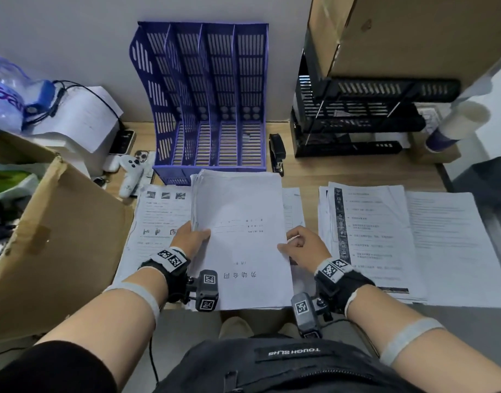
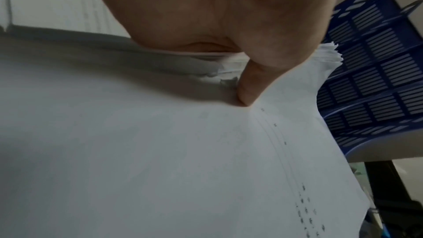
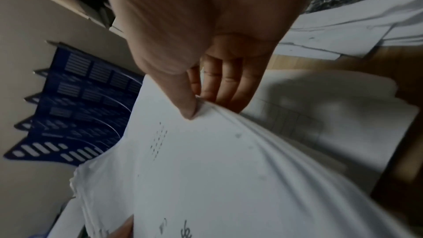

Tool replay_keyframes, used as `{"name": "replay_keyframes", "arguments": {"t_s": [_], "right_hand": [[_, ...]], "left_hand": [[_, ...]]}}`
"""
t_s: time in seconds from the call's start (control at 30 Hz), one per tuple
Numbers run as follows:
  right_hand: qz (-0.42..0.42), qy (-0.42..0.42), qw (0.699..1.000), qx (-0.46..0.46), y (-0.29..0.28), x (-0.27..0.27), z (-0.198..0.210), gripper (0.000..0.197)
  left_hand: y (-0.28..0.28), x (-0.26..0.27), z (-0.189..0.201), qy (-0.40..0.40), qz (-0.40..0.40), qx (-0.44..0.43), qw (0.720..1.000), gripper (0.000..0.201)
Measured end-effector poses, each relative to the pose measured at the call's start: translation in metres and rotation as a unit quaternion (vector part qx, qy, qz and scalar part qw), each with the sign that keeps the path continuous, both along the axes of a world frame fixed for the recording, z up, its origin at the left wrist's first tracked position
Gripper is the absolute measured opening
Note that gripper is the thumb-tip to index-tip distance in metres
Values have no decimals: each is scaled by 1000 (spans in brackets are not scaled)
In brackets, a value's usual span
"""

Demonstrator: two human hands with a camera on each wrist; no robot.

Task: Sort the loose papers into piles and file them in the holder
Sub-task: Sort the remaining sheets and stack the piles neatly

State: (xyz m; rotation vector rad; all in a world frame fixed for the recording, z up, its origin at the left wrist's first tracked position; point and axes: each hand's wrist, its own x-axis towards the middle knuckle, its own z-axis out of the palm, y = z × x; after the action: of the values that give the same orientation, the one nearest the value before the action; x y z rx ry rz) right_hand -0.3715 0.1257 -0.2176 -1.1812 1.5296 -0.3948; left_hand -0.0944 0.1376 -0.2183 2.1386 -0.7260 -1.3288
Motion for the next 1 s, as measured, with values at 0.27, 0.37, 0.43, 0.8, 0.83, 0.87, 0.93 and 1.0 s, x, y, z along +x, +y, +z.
{"name": "replay_keyframes", "arguments": {"t_s": [0.27,0.37,0.43,0.8,0.83,0.87,0.93,1.0], "right_hand": [[-46,-52,994,-83,-20,9,19,16],[-74,-18,992,-103,-21,-1,17,11],[-73,30,991,-107,-17,-12,10,9],[40,223,962,-154,-16,-31,36,20],[65,223,958,-170,-19,-29,45,19],[86,217,954,-190,-23,-27,54,20],[102,199,947,-229,-28,-25,71,20],[62,195,945,-254,-31,-31,82,12]], "left_hand": [[-21,22,6,6,34,-53,998,53],[-19,6,19,-25,-32,-44,998,37],[-15,-2,16,-18,-78,-21,997,37],[-42,-71,36,-341,-270,-218,874,92],[-48,-84,45,-382,-373,-253,807,91],[-55,-96,53,-408,-464,-271,738,82],[-65,-117,67,-427,-557,-259,663,45],[-69,-132,79,-408,-567,-237,675,19]]}}
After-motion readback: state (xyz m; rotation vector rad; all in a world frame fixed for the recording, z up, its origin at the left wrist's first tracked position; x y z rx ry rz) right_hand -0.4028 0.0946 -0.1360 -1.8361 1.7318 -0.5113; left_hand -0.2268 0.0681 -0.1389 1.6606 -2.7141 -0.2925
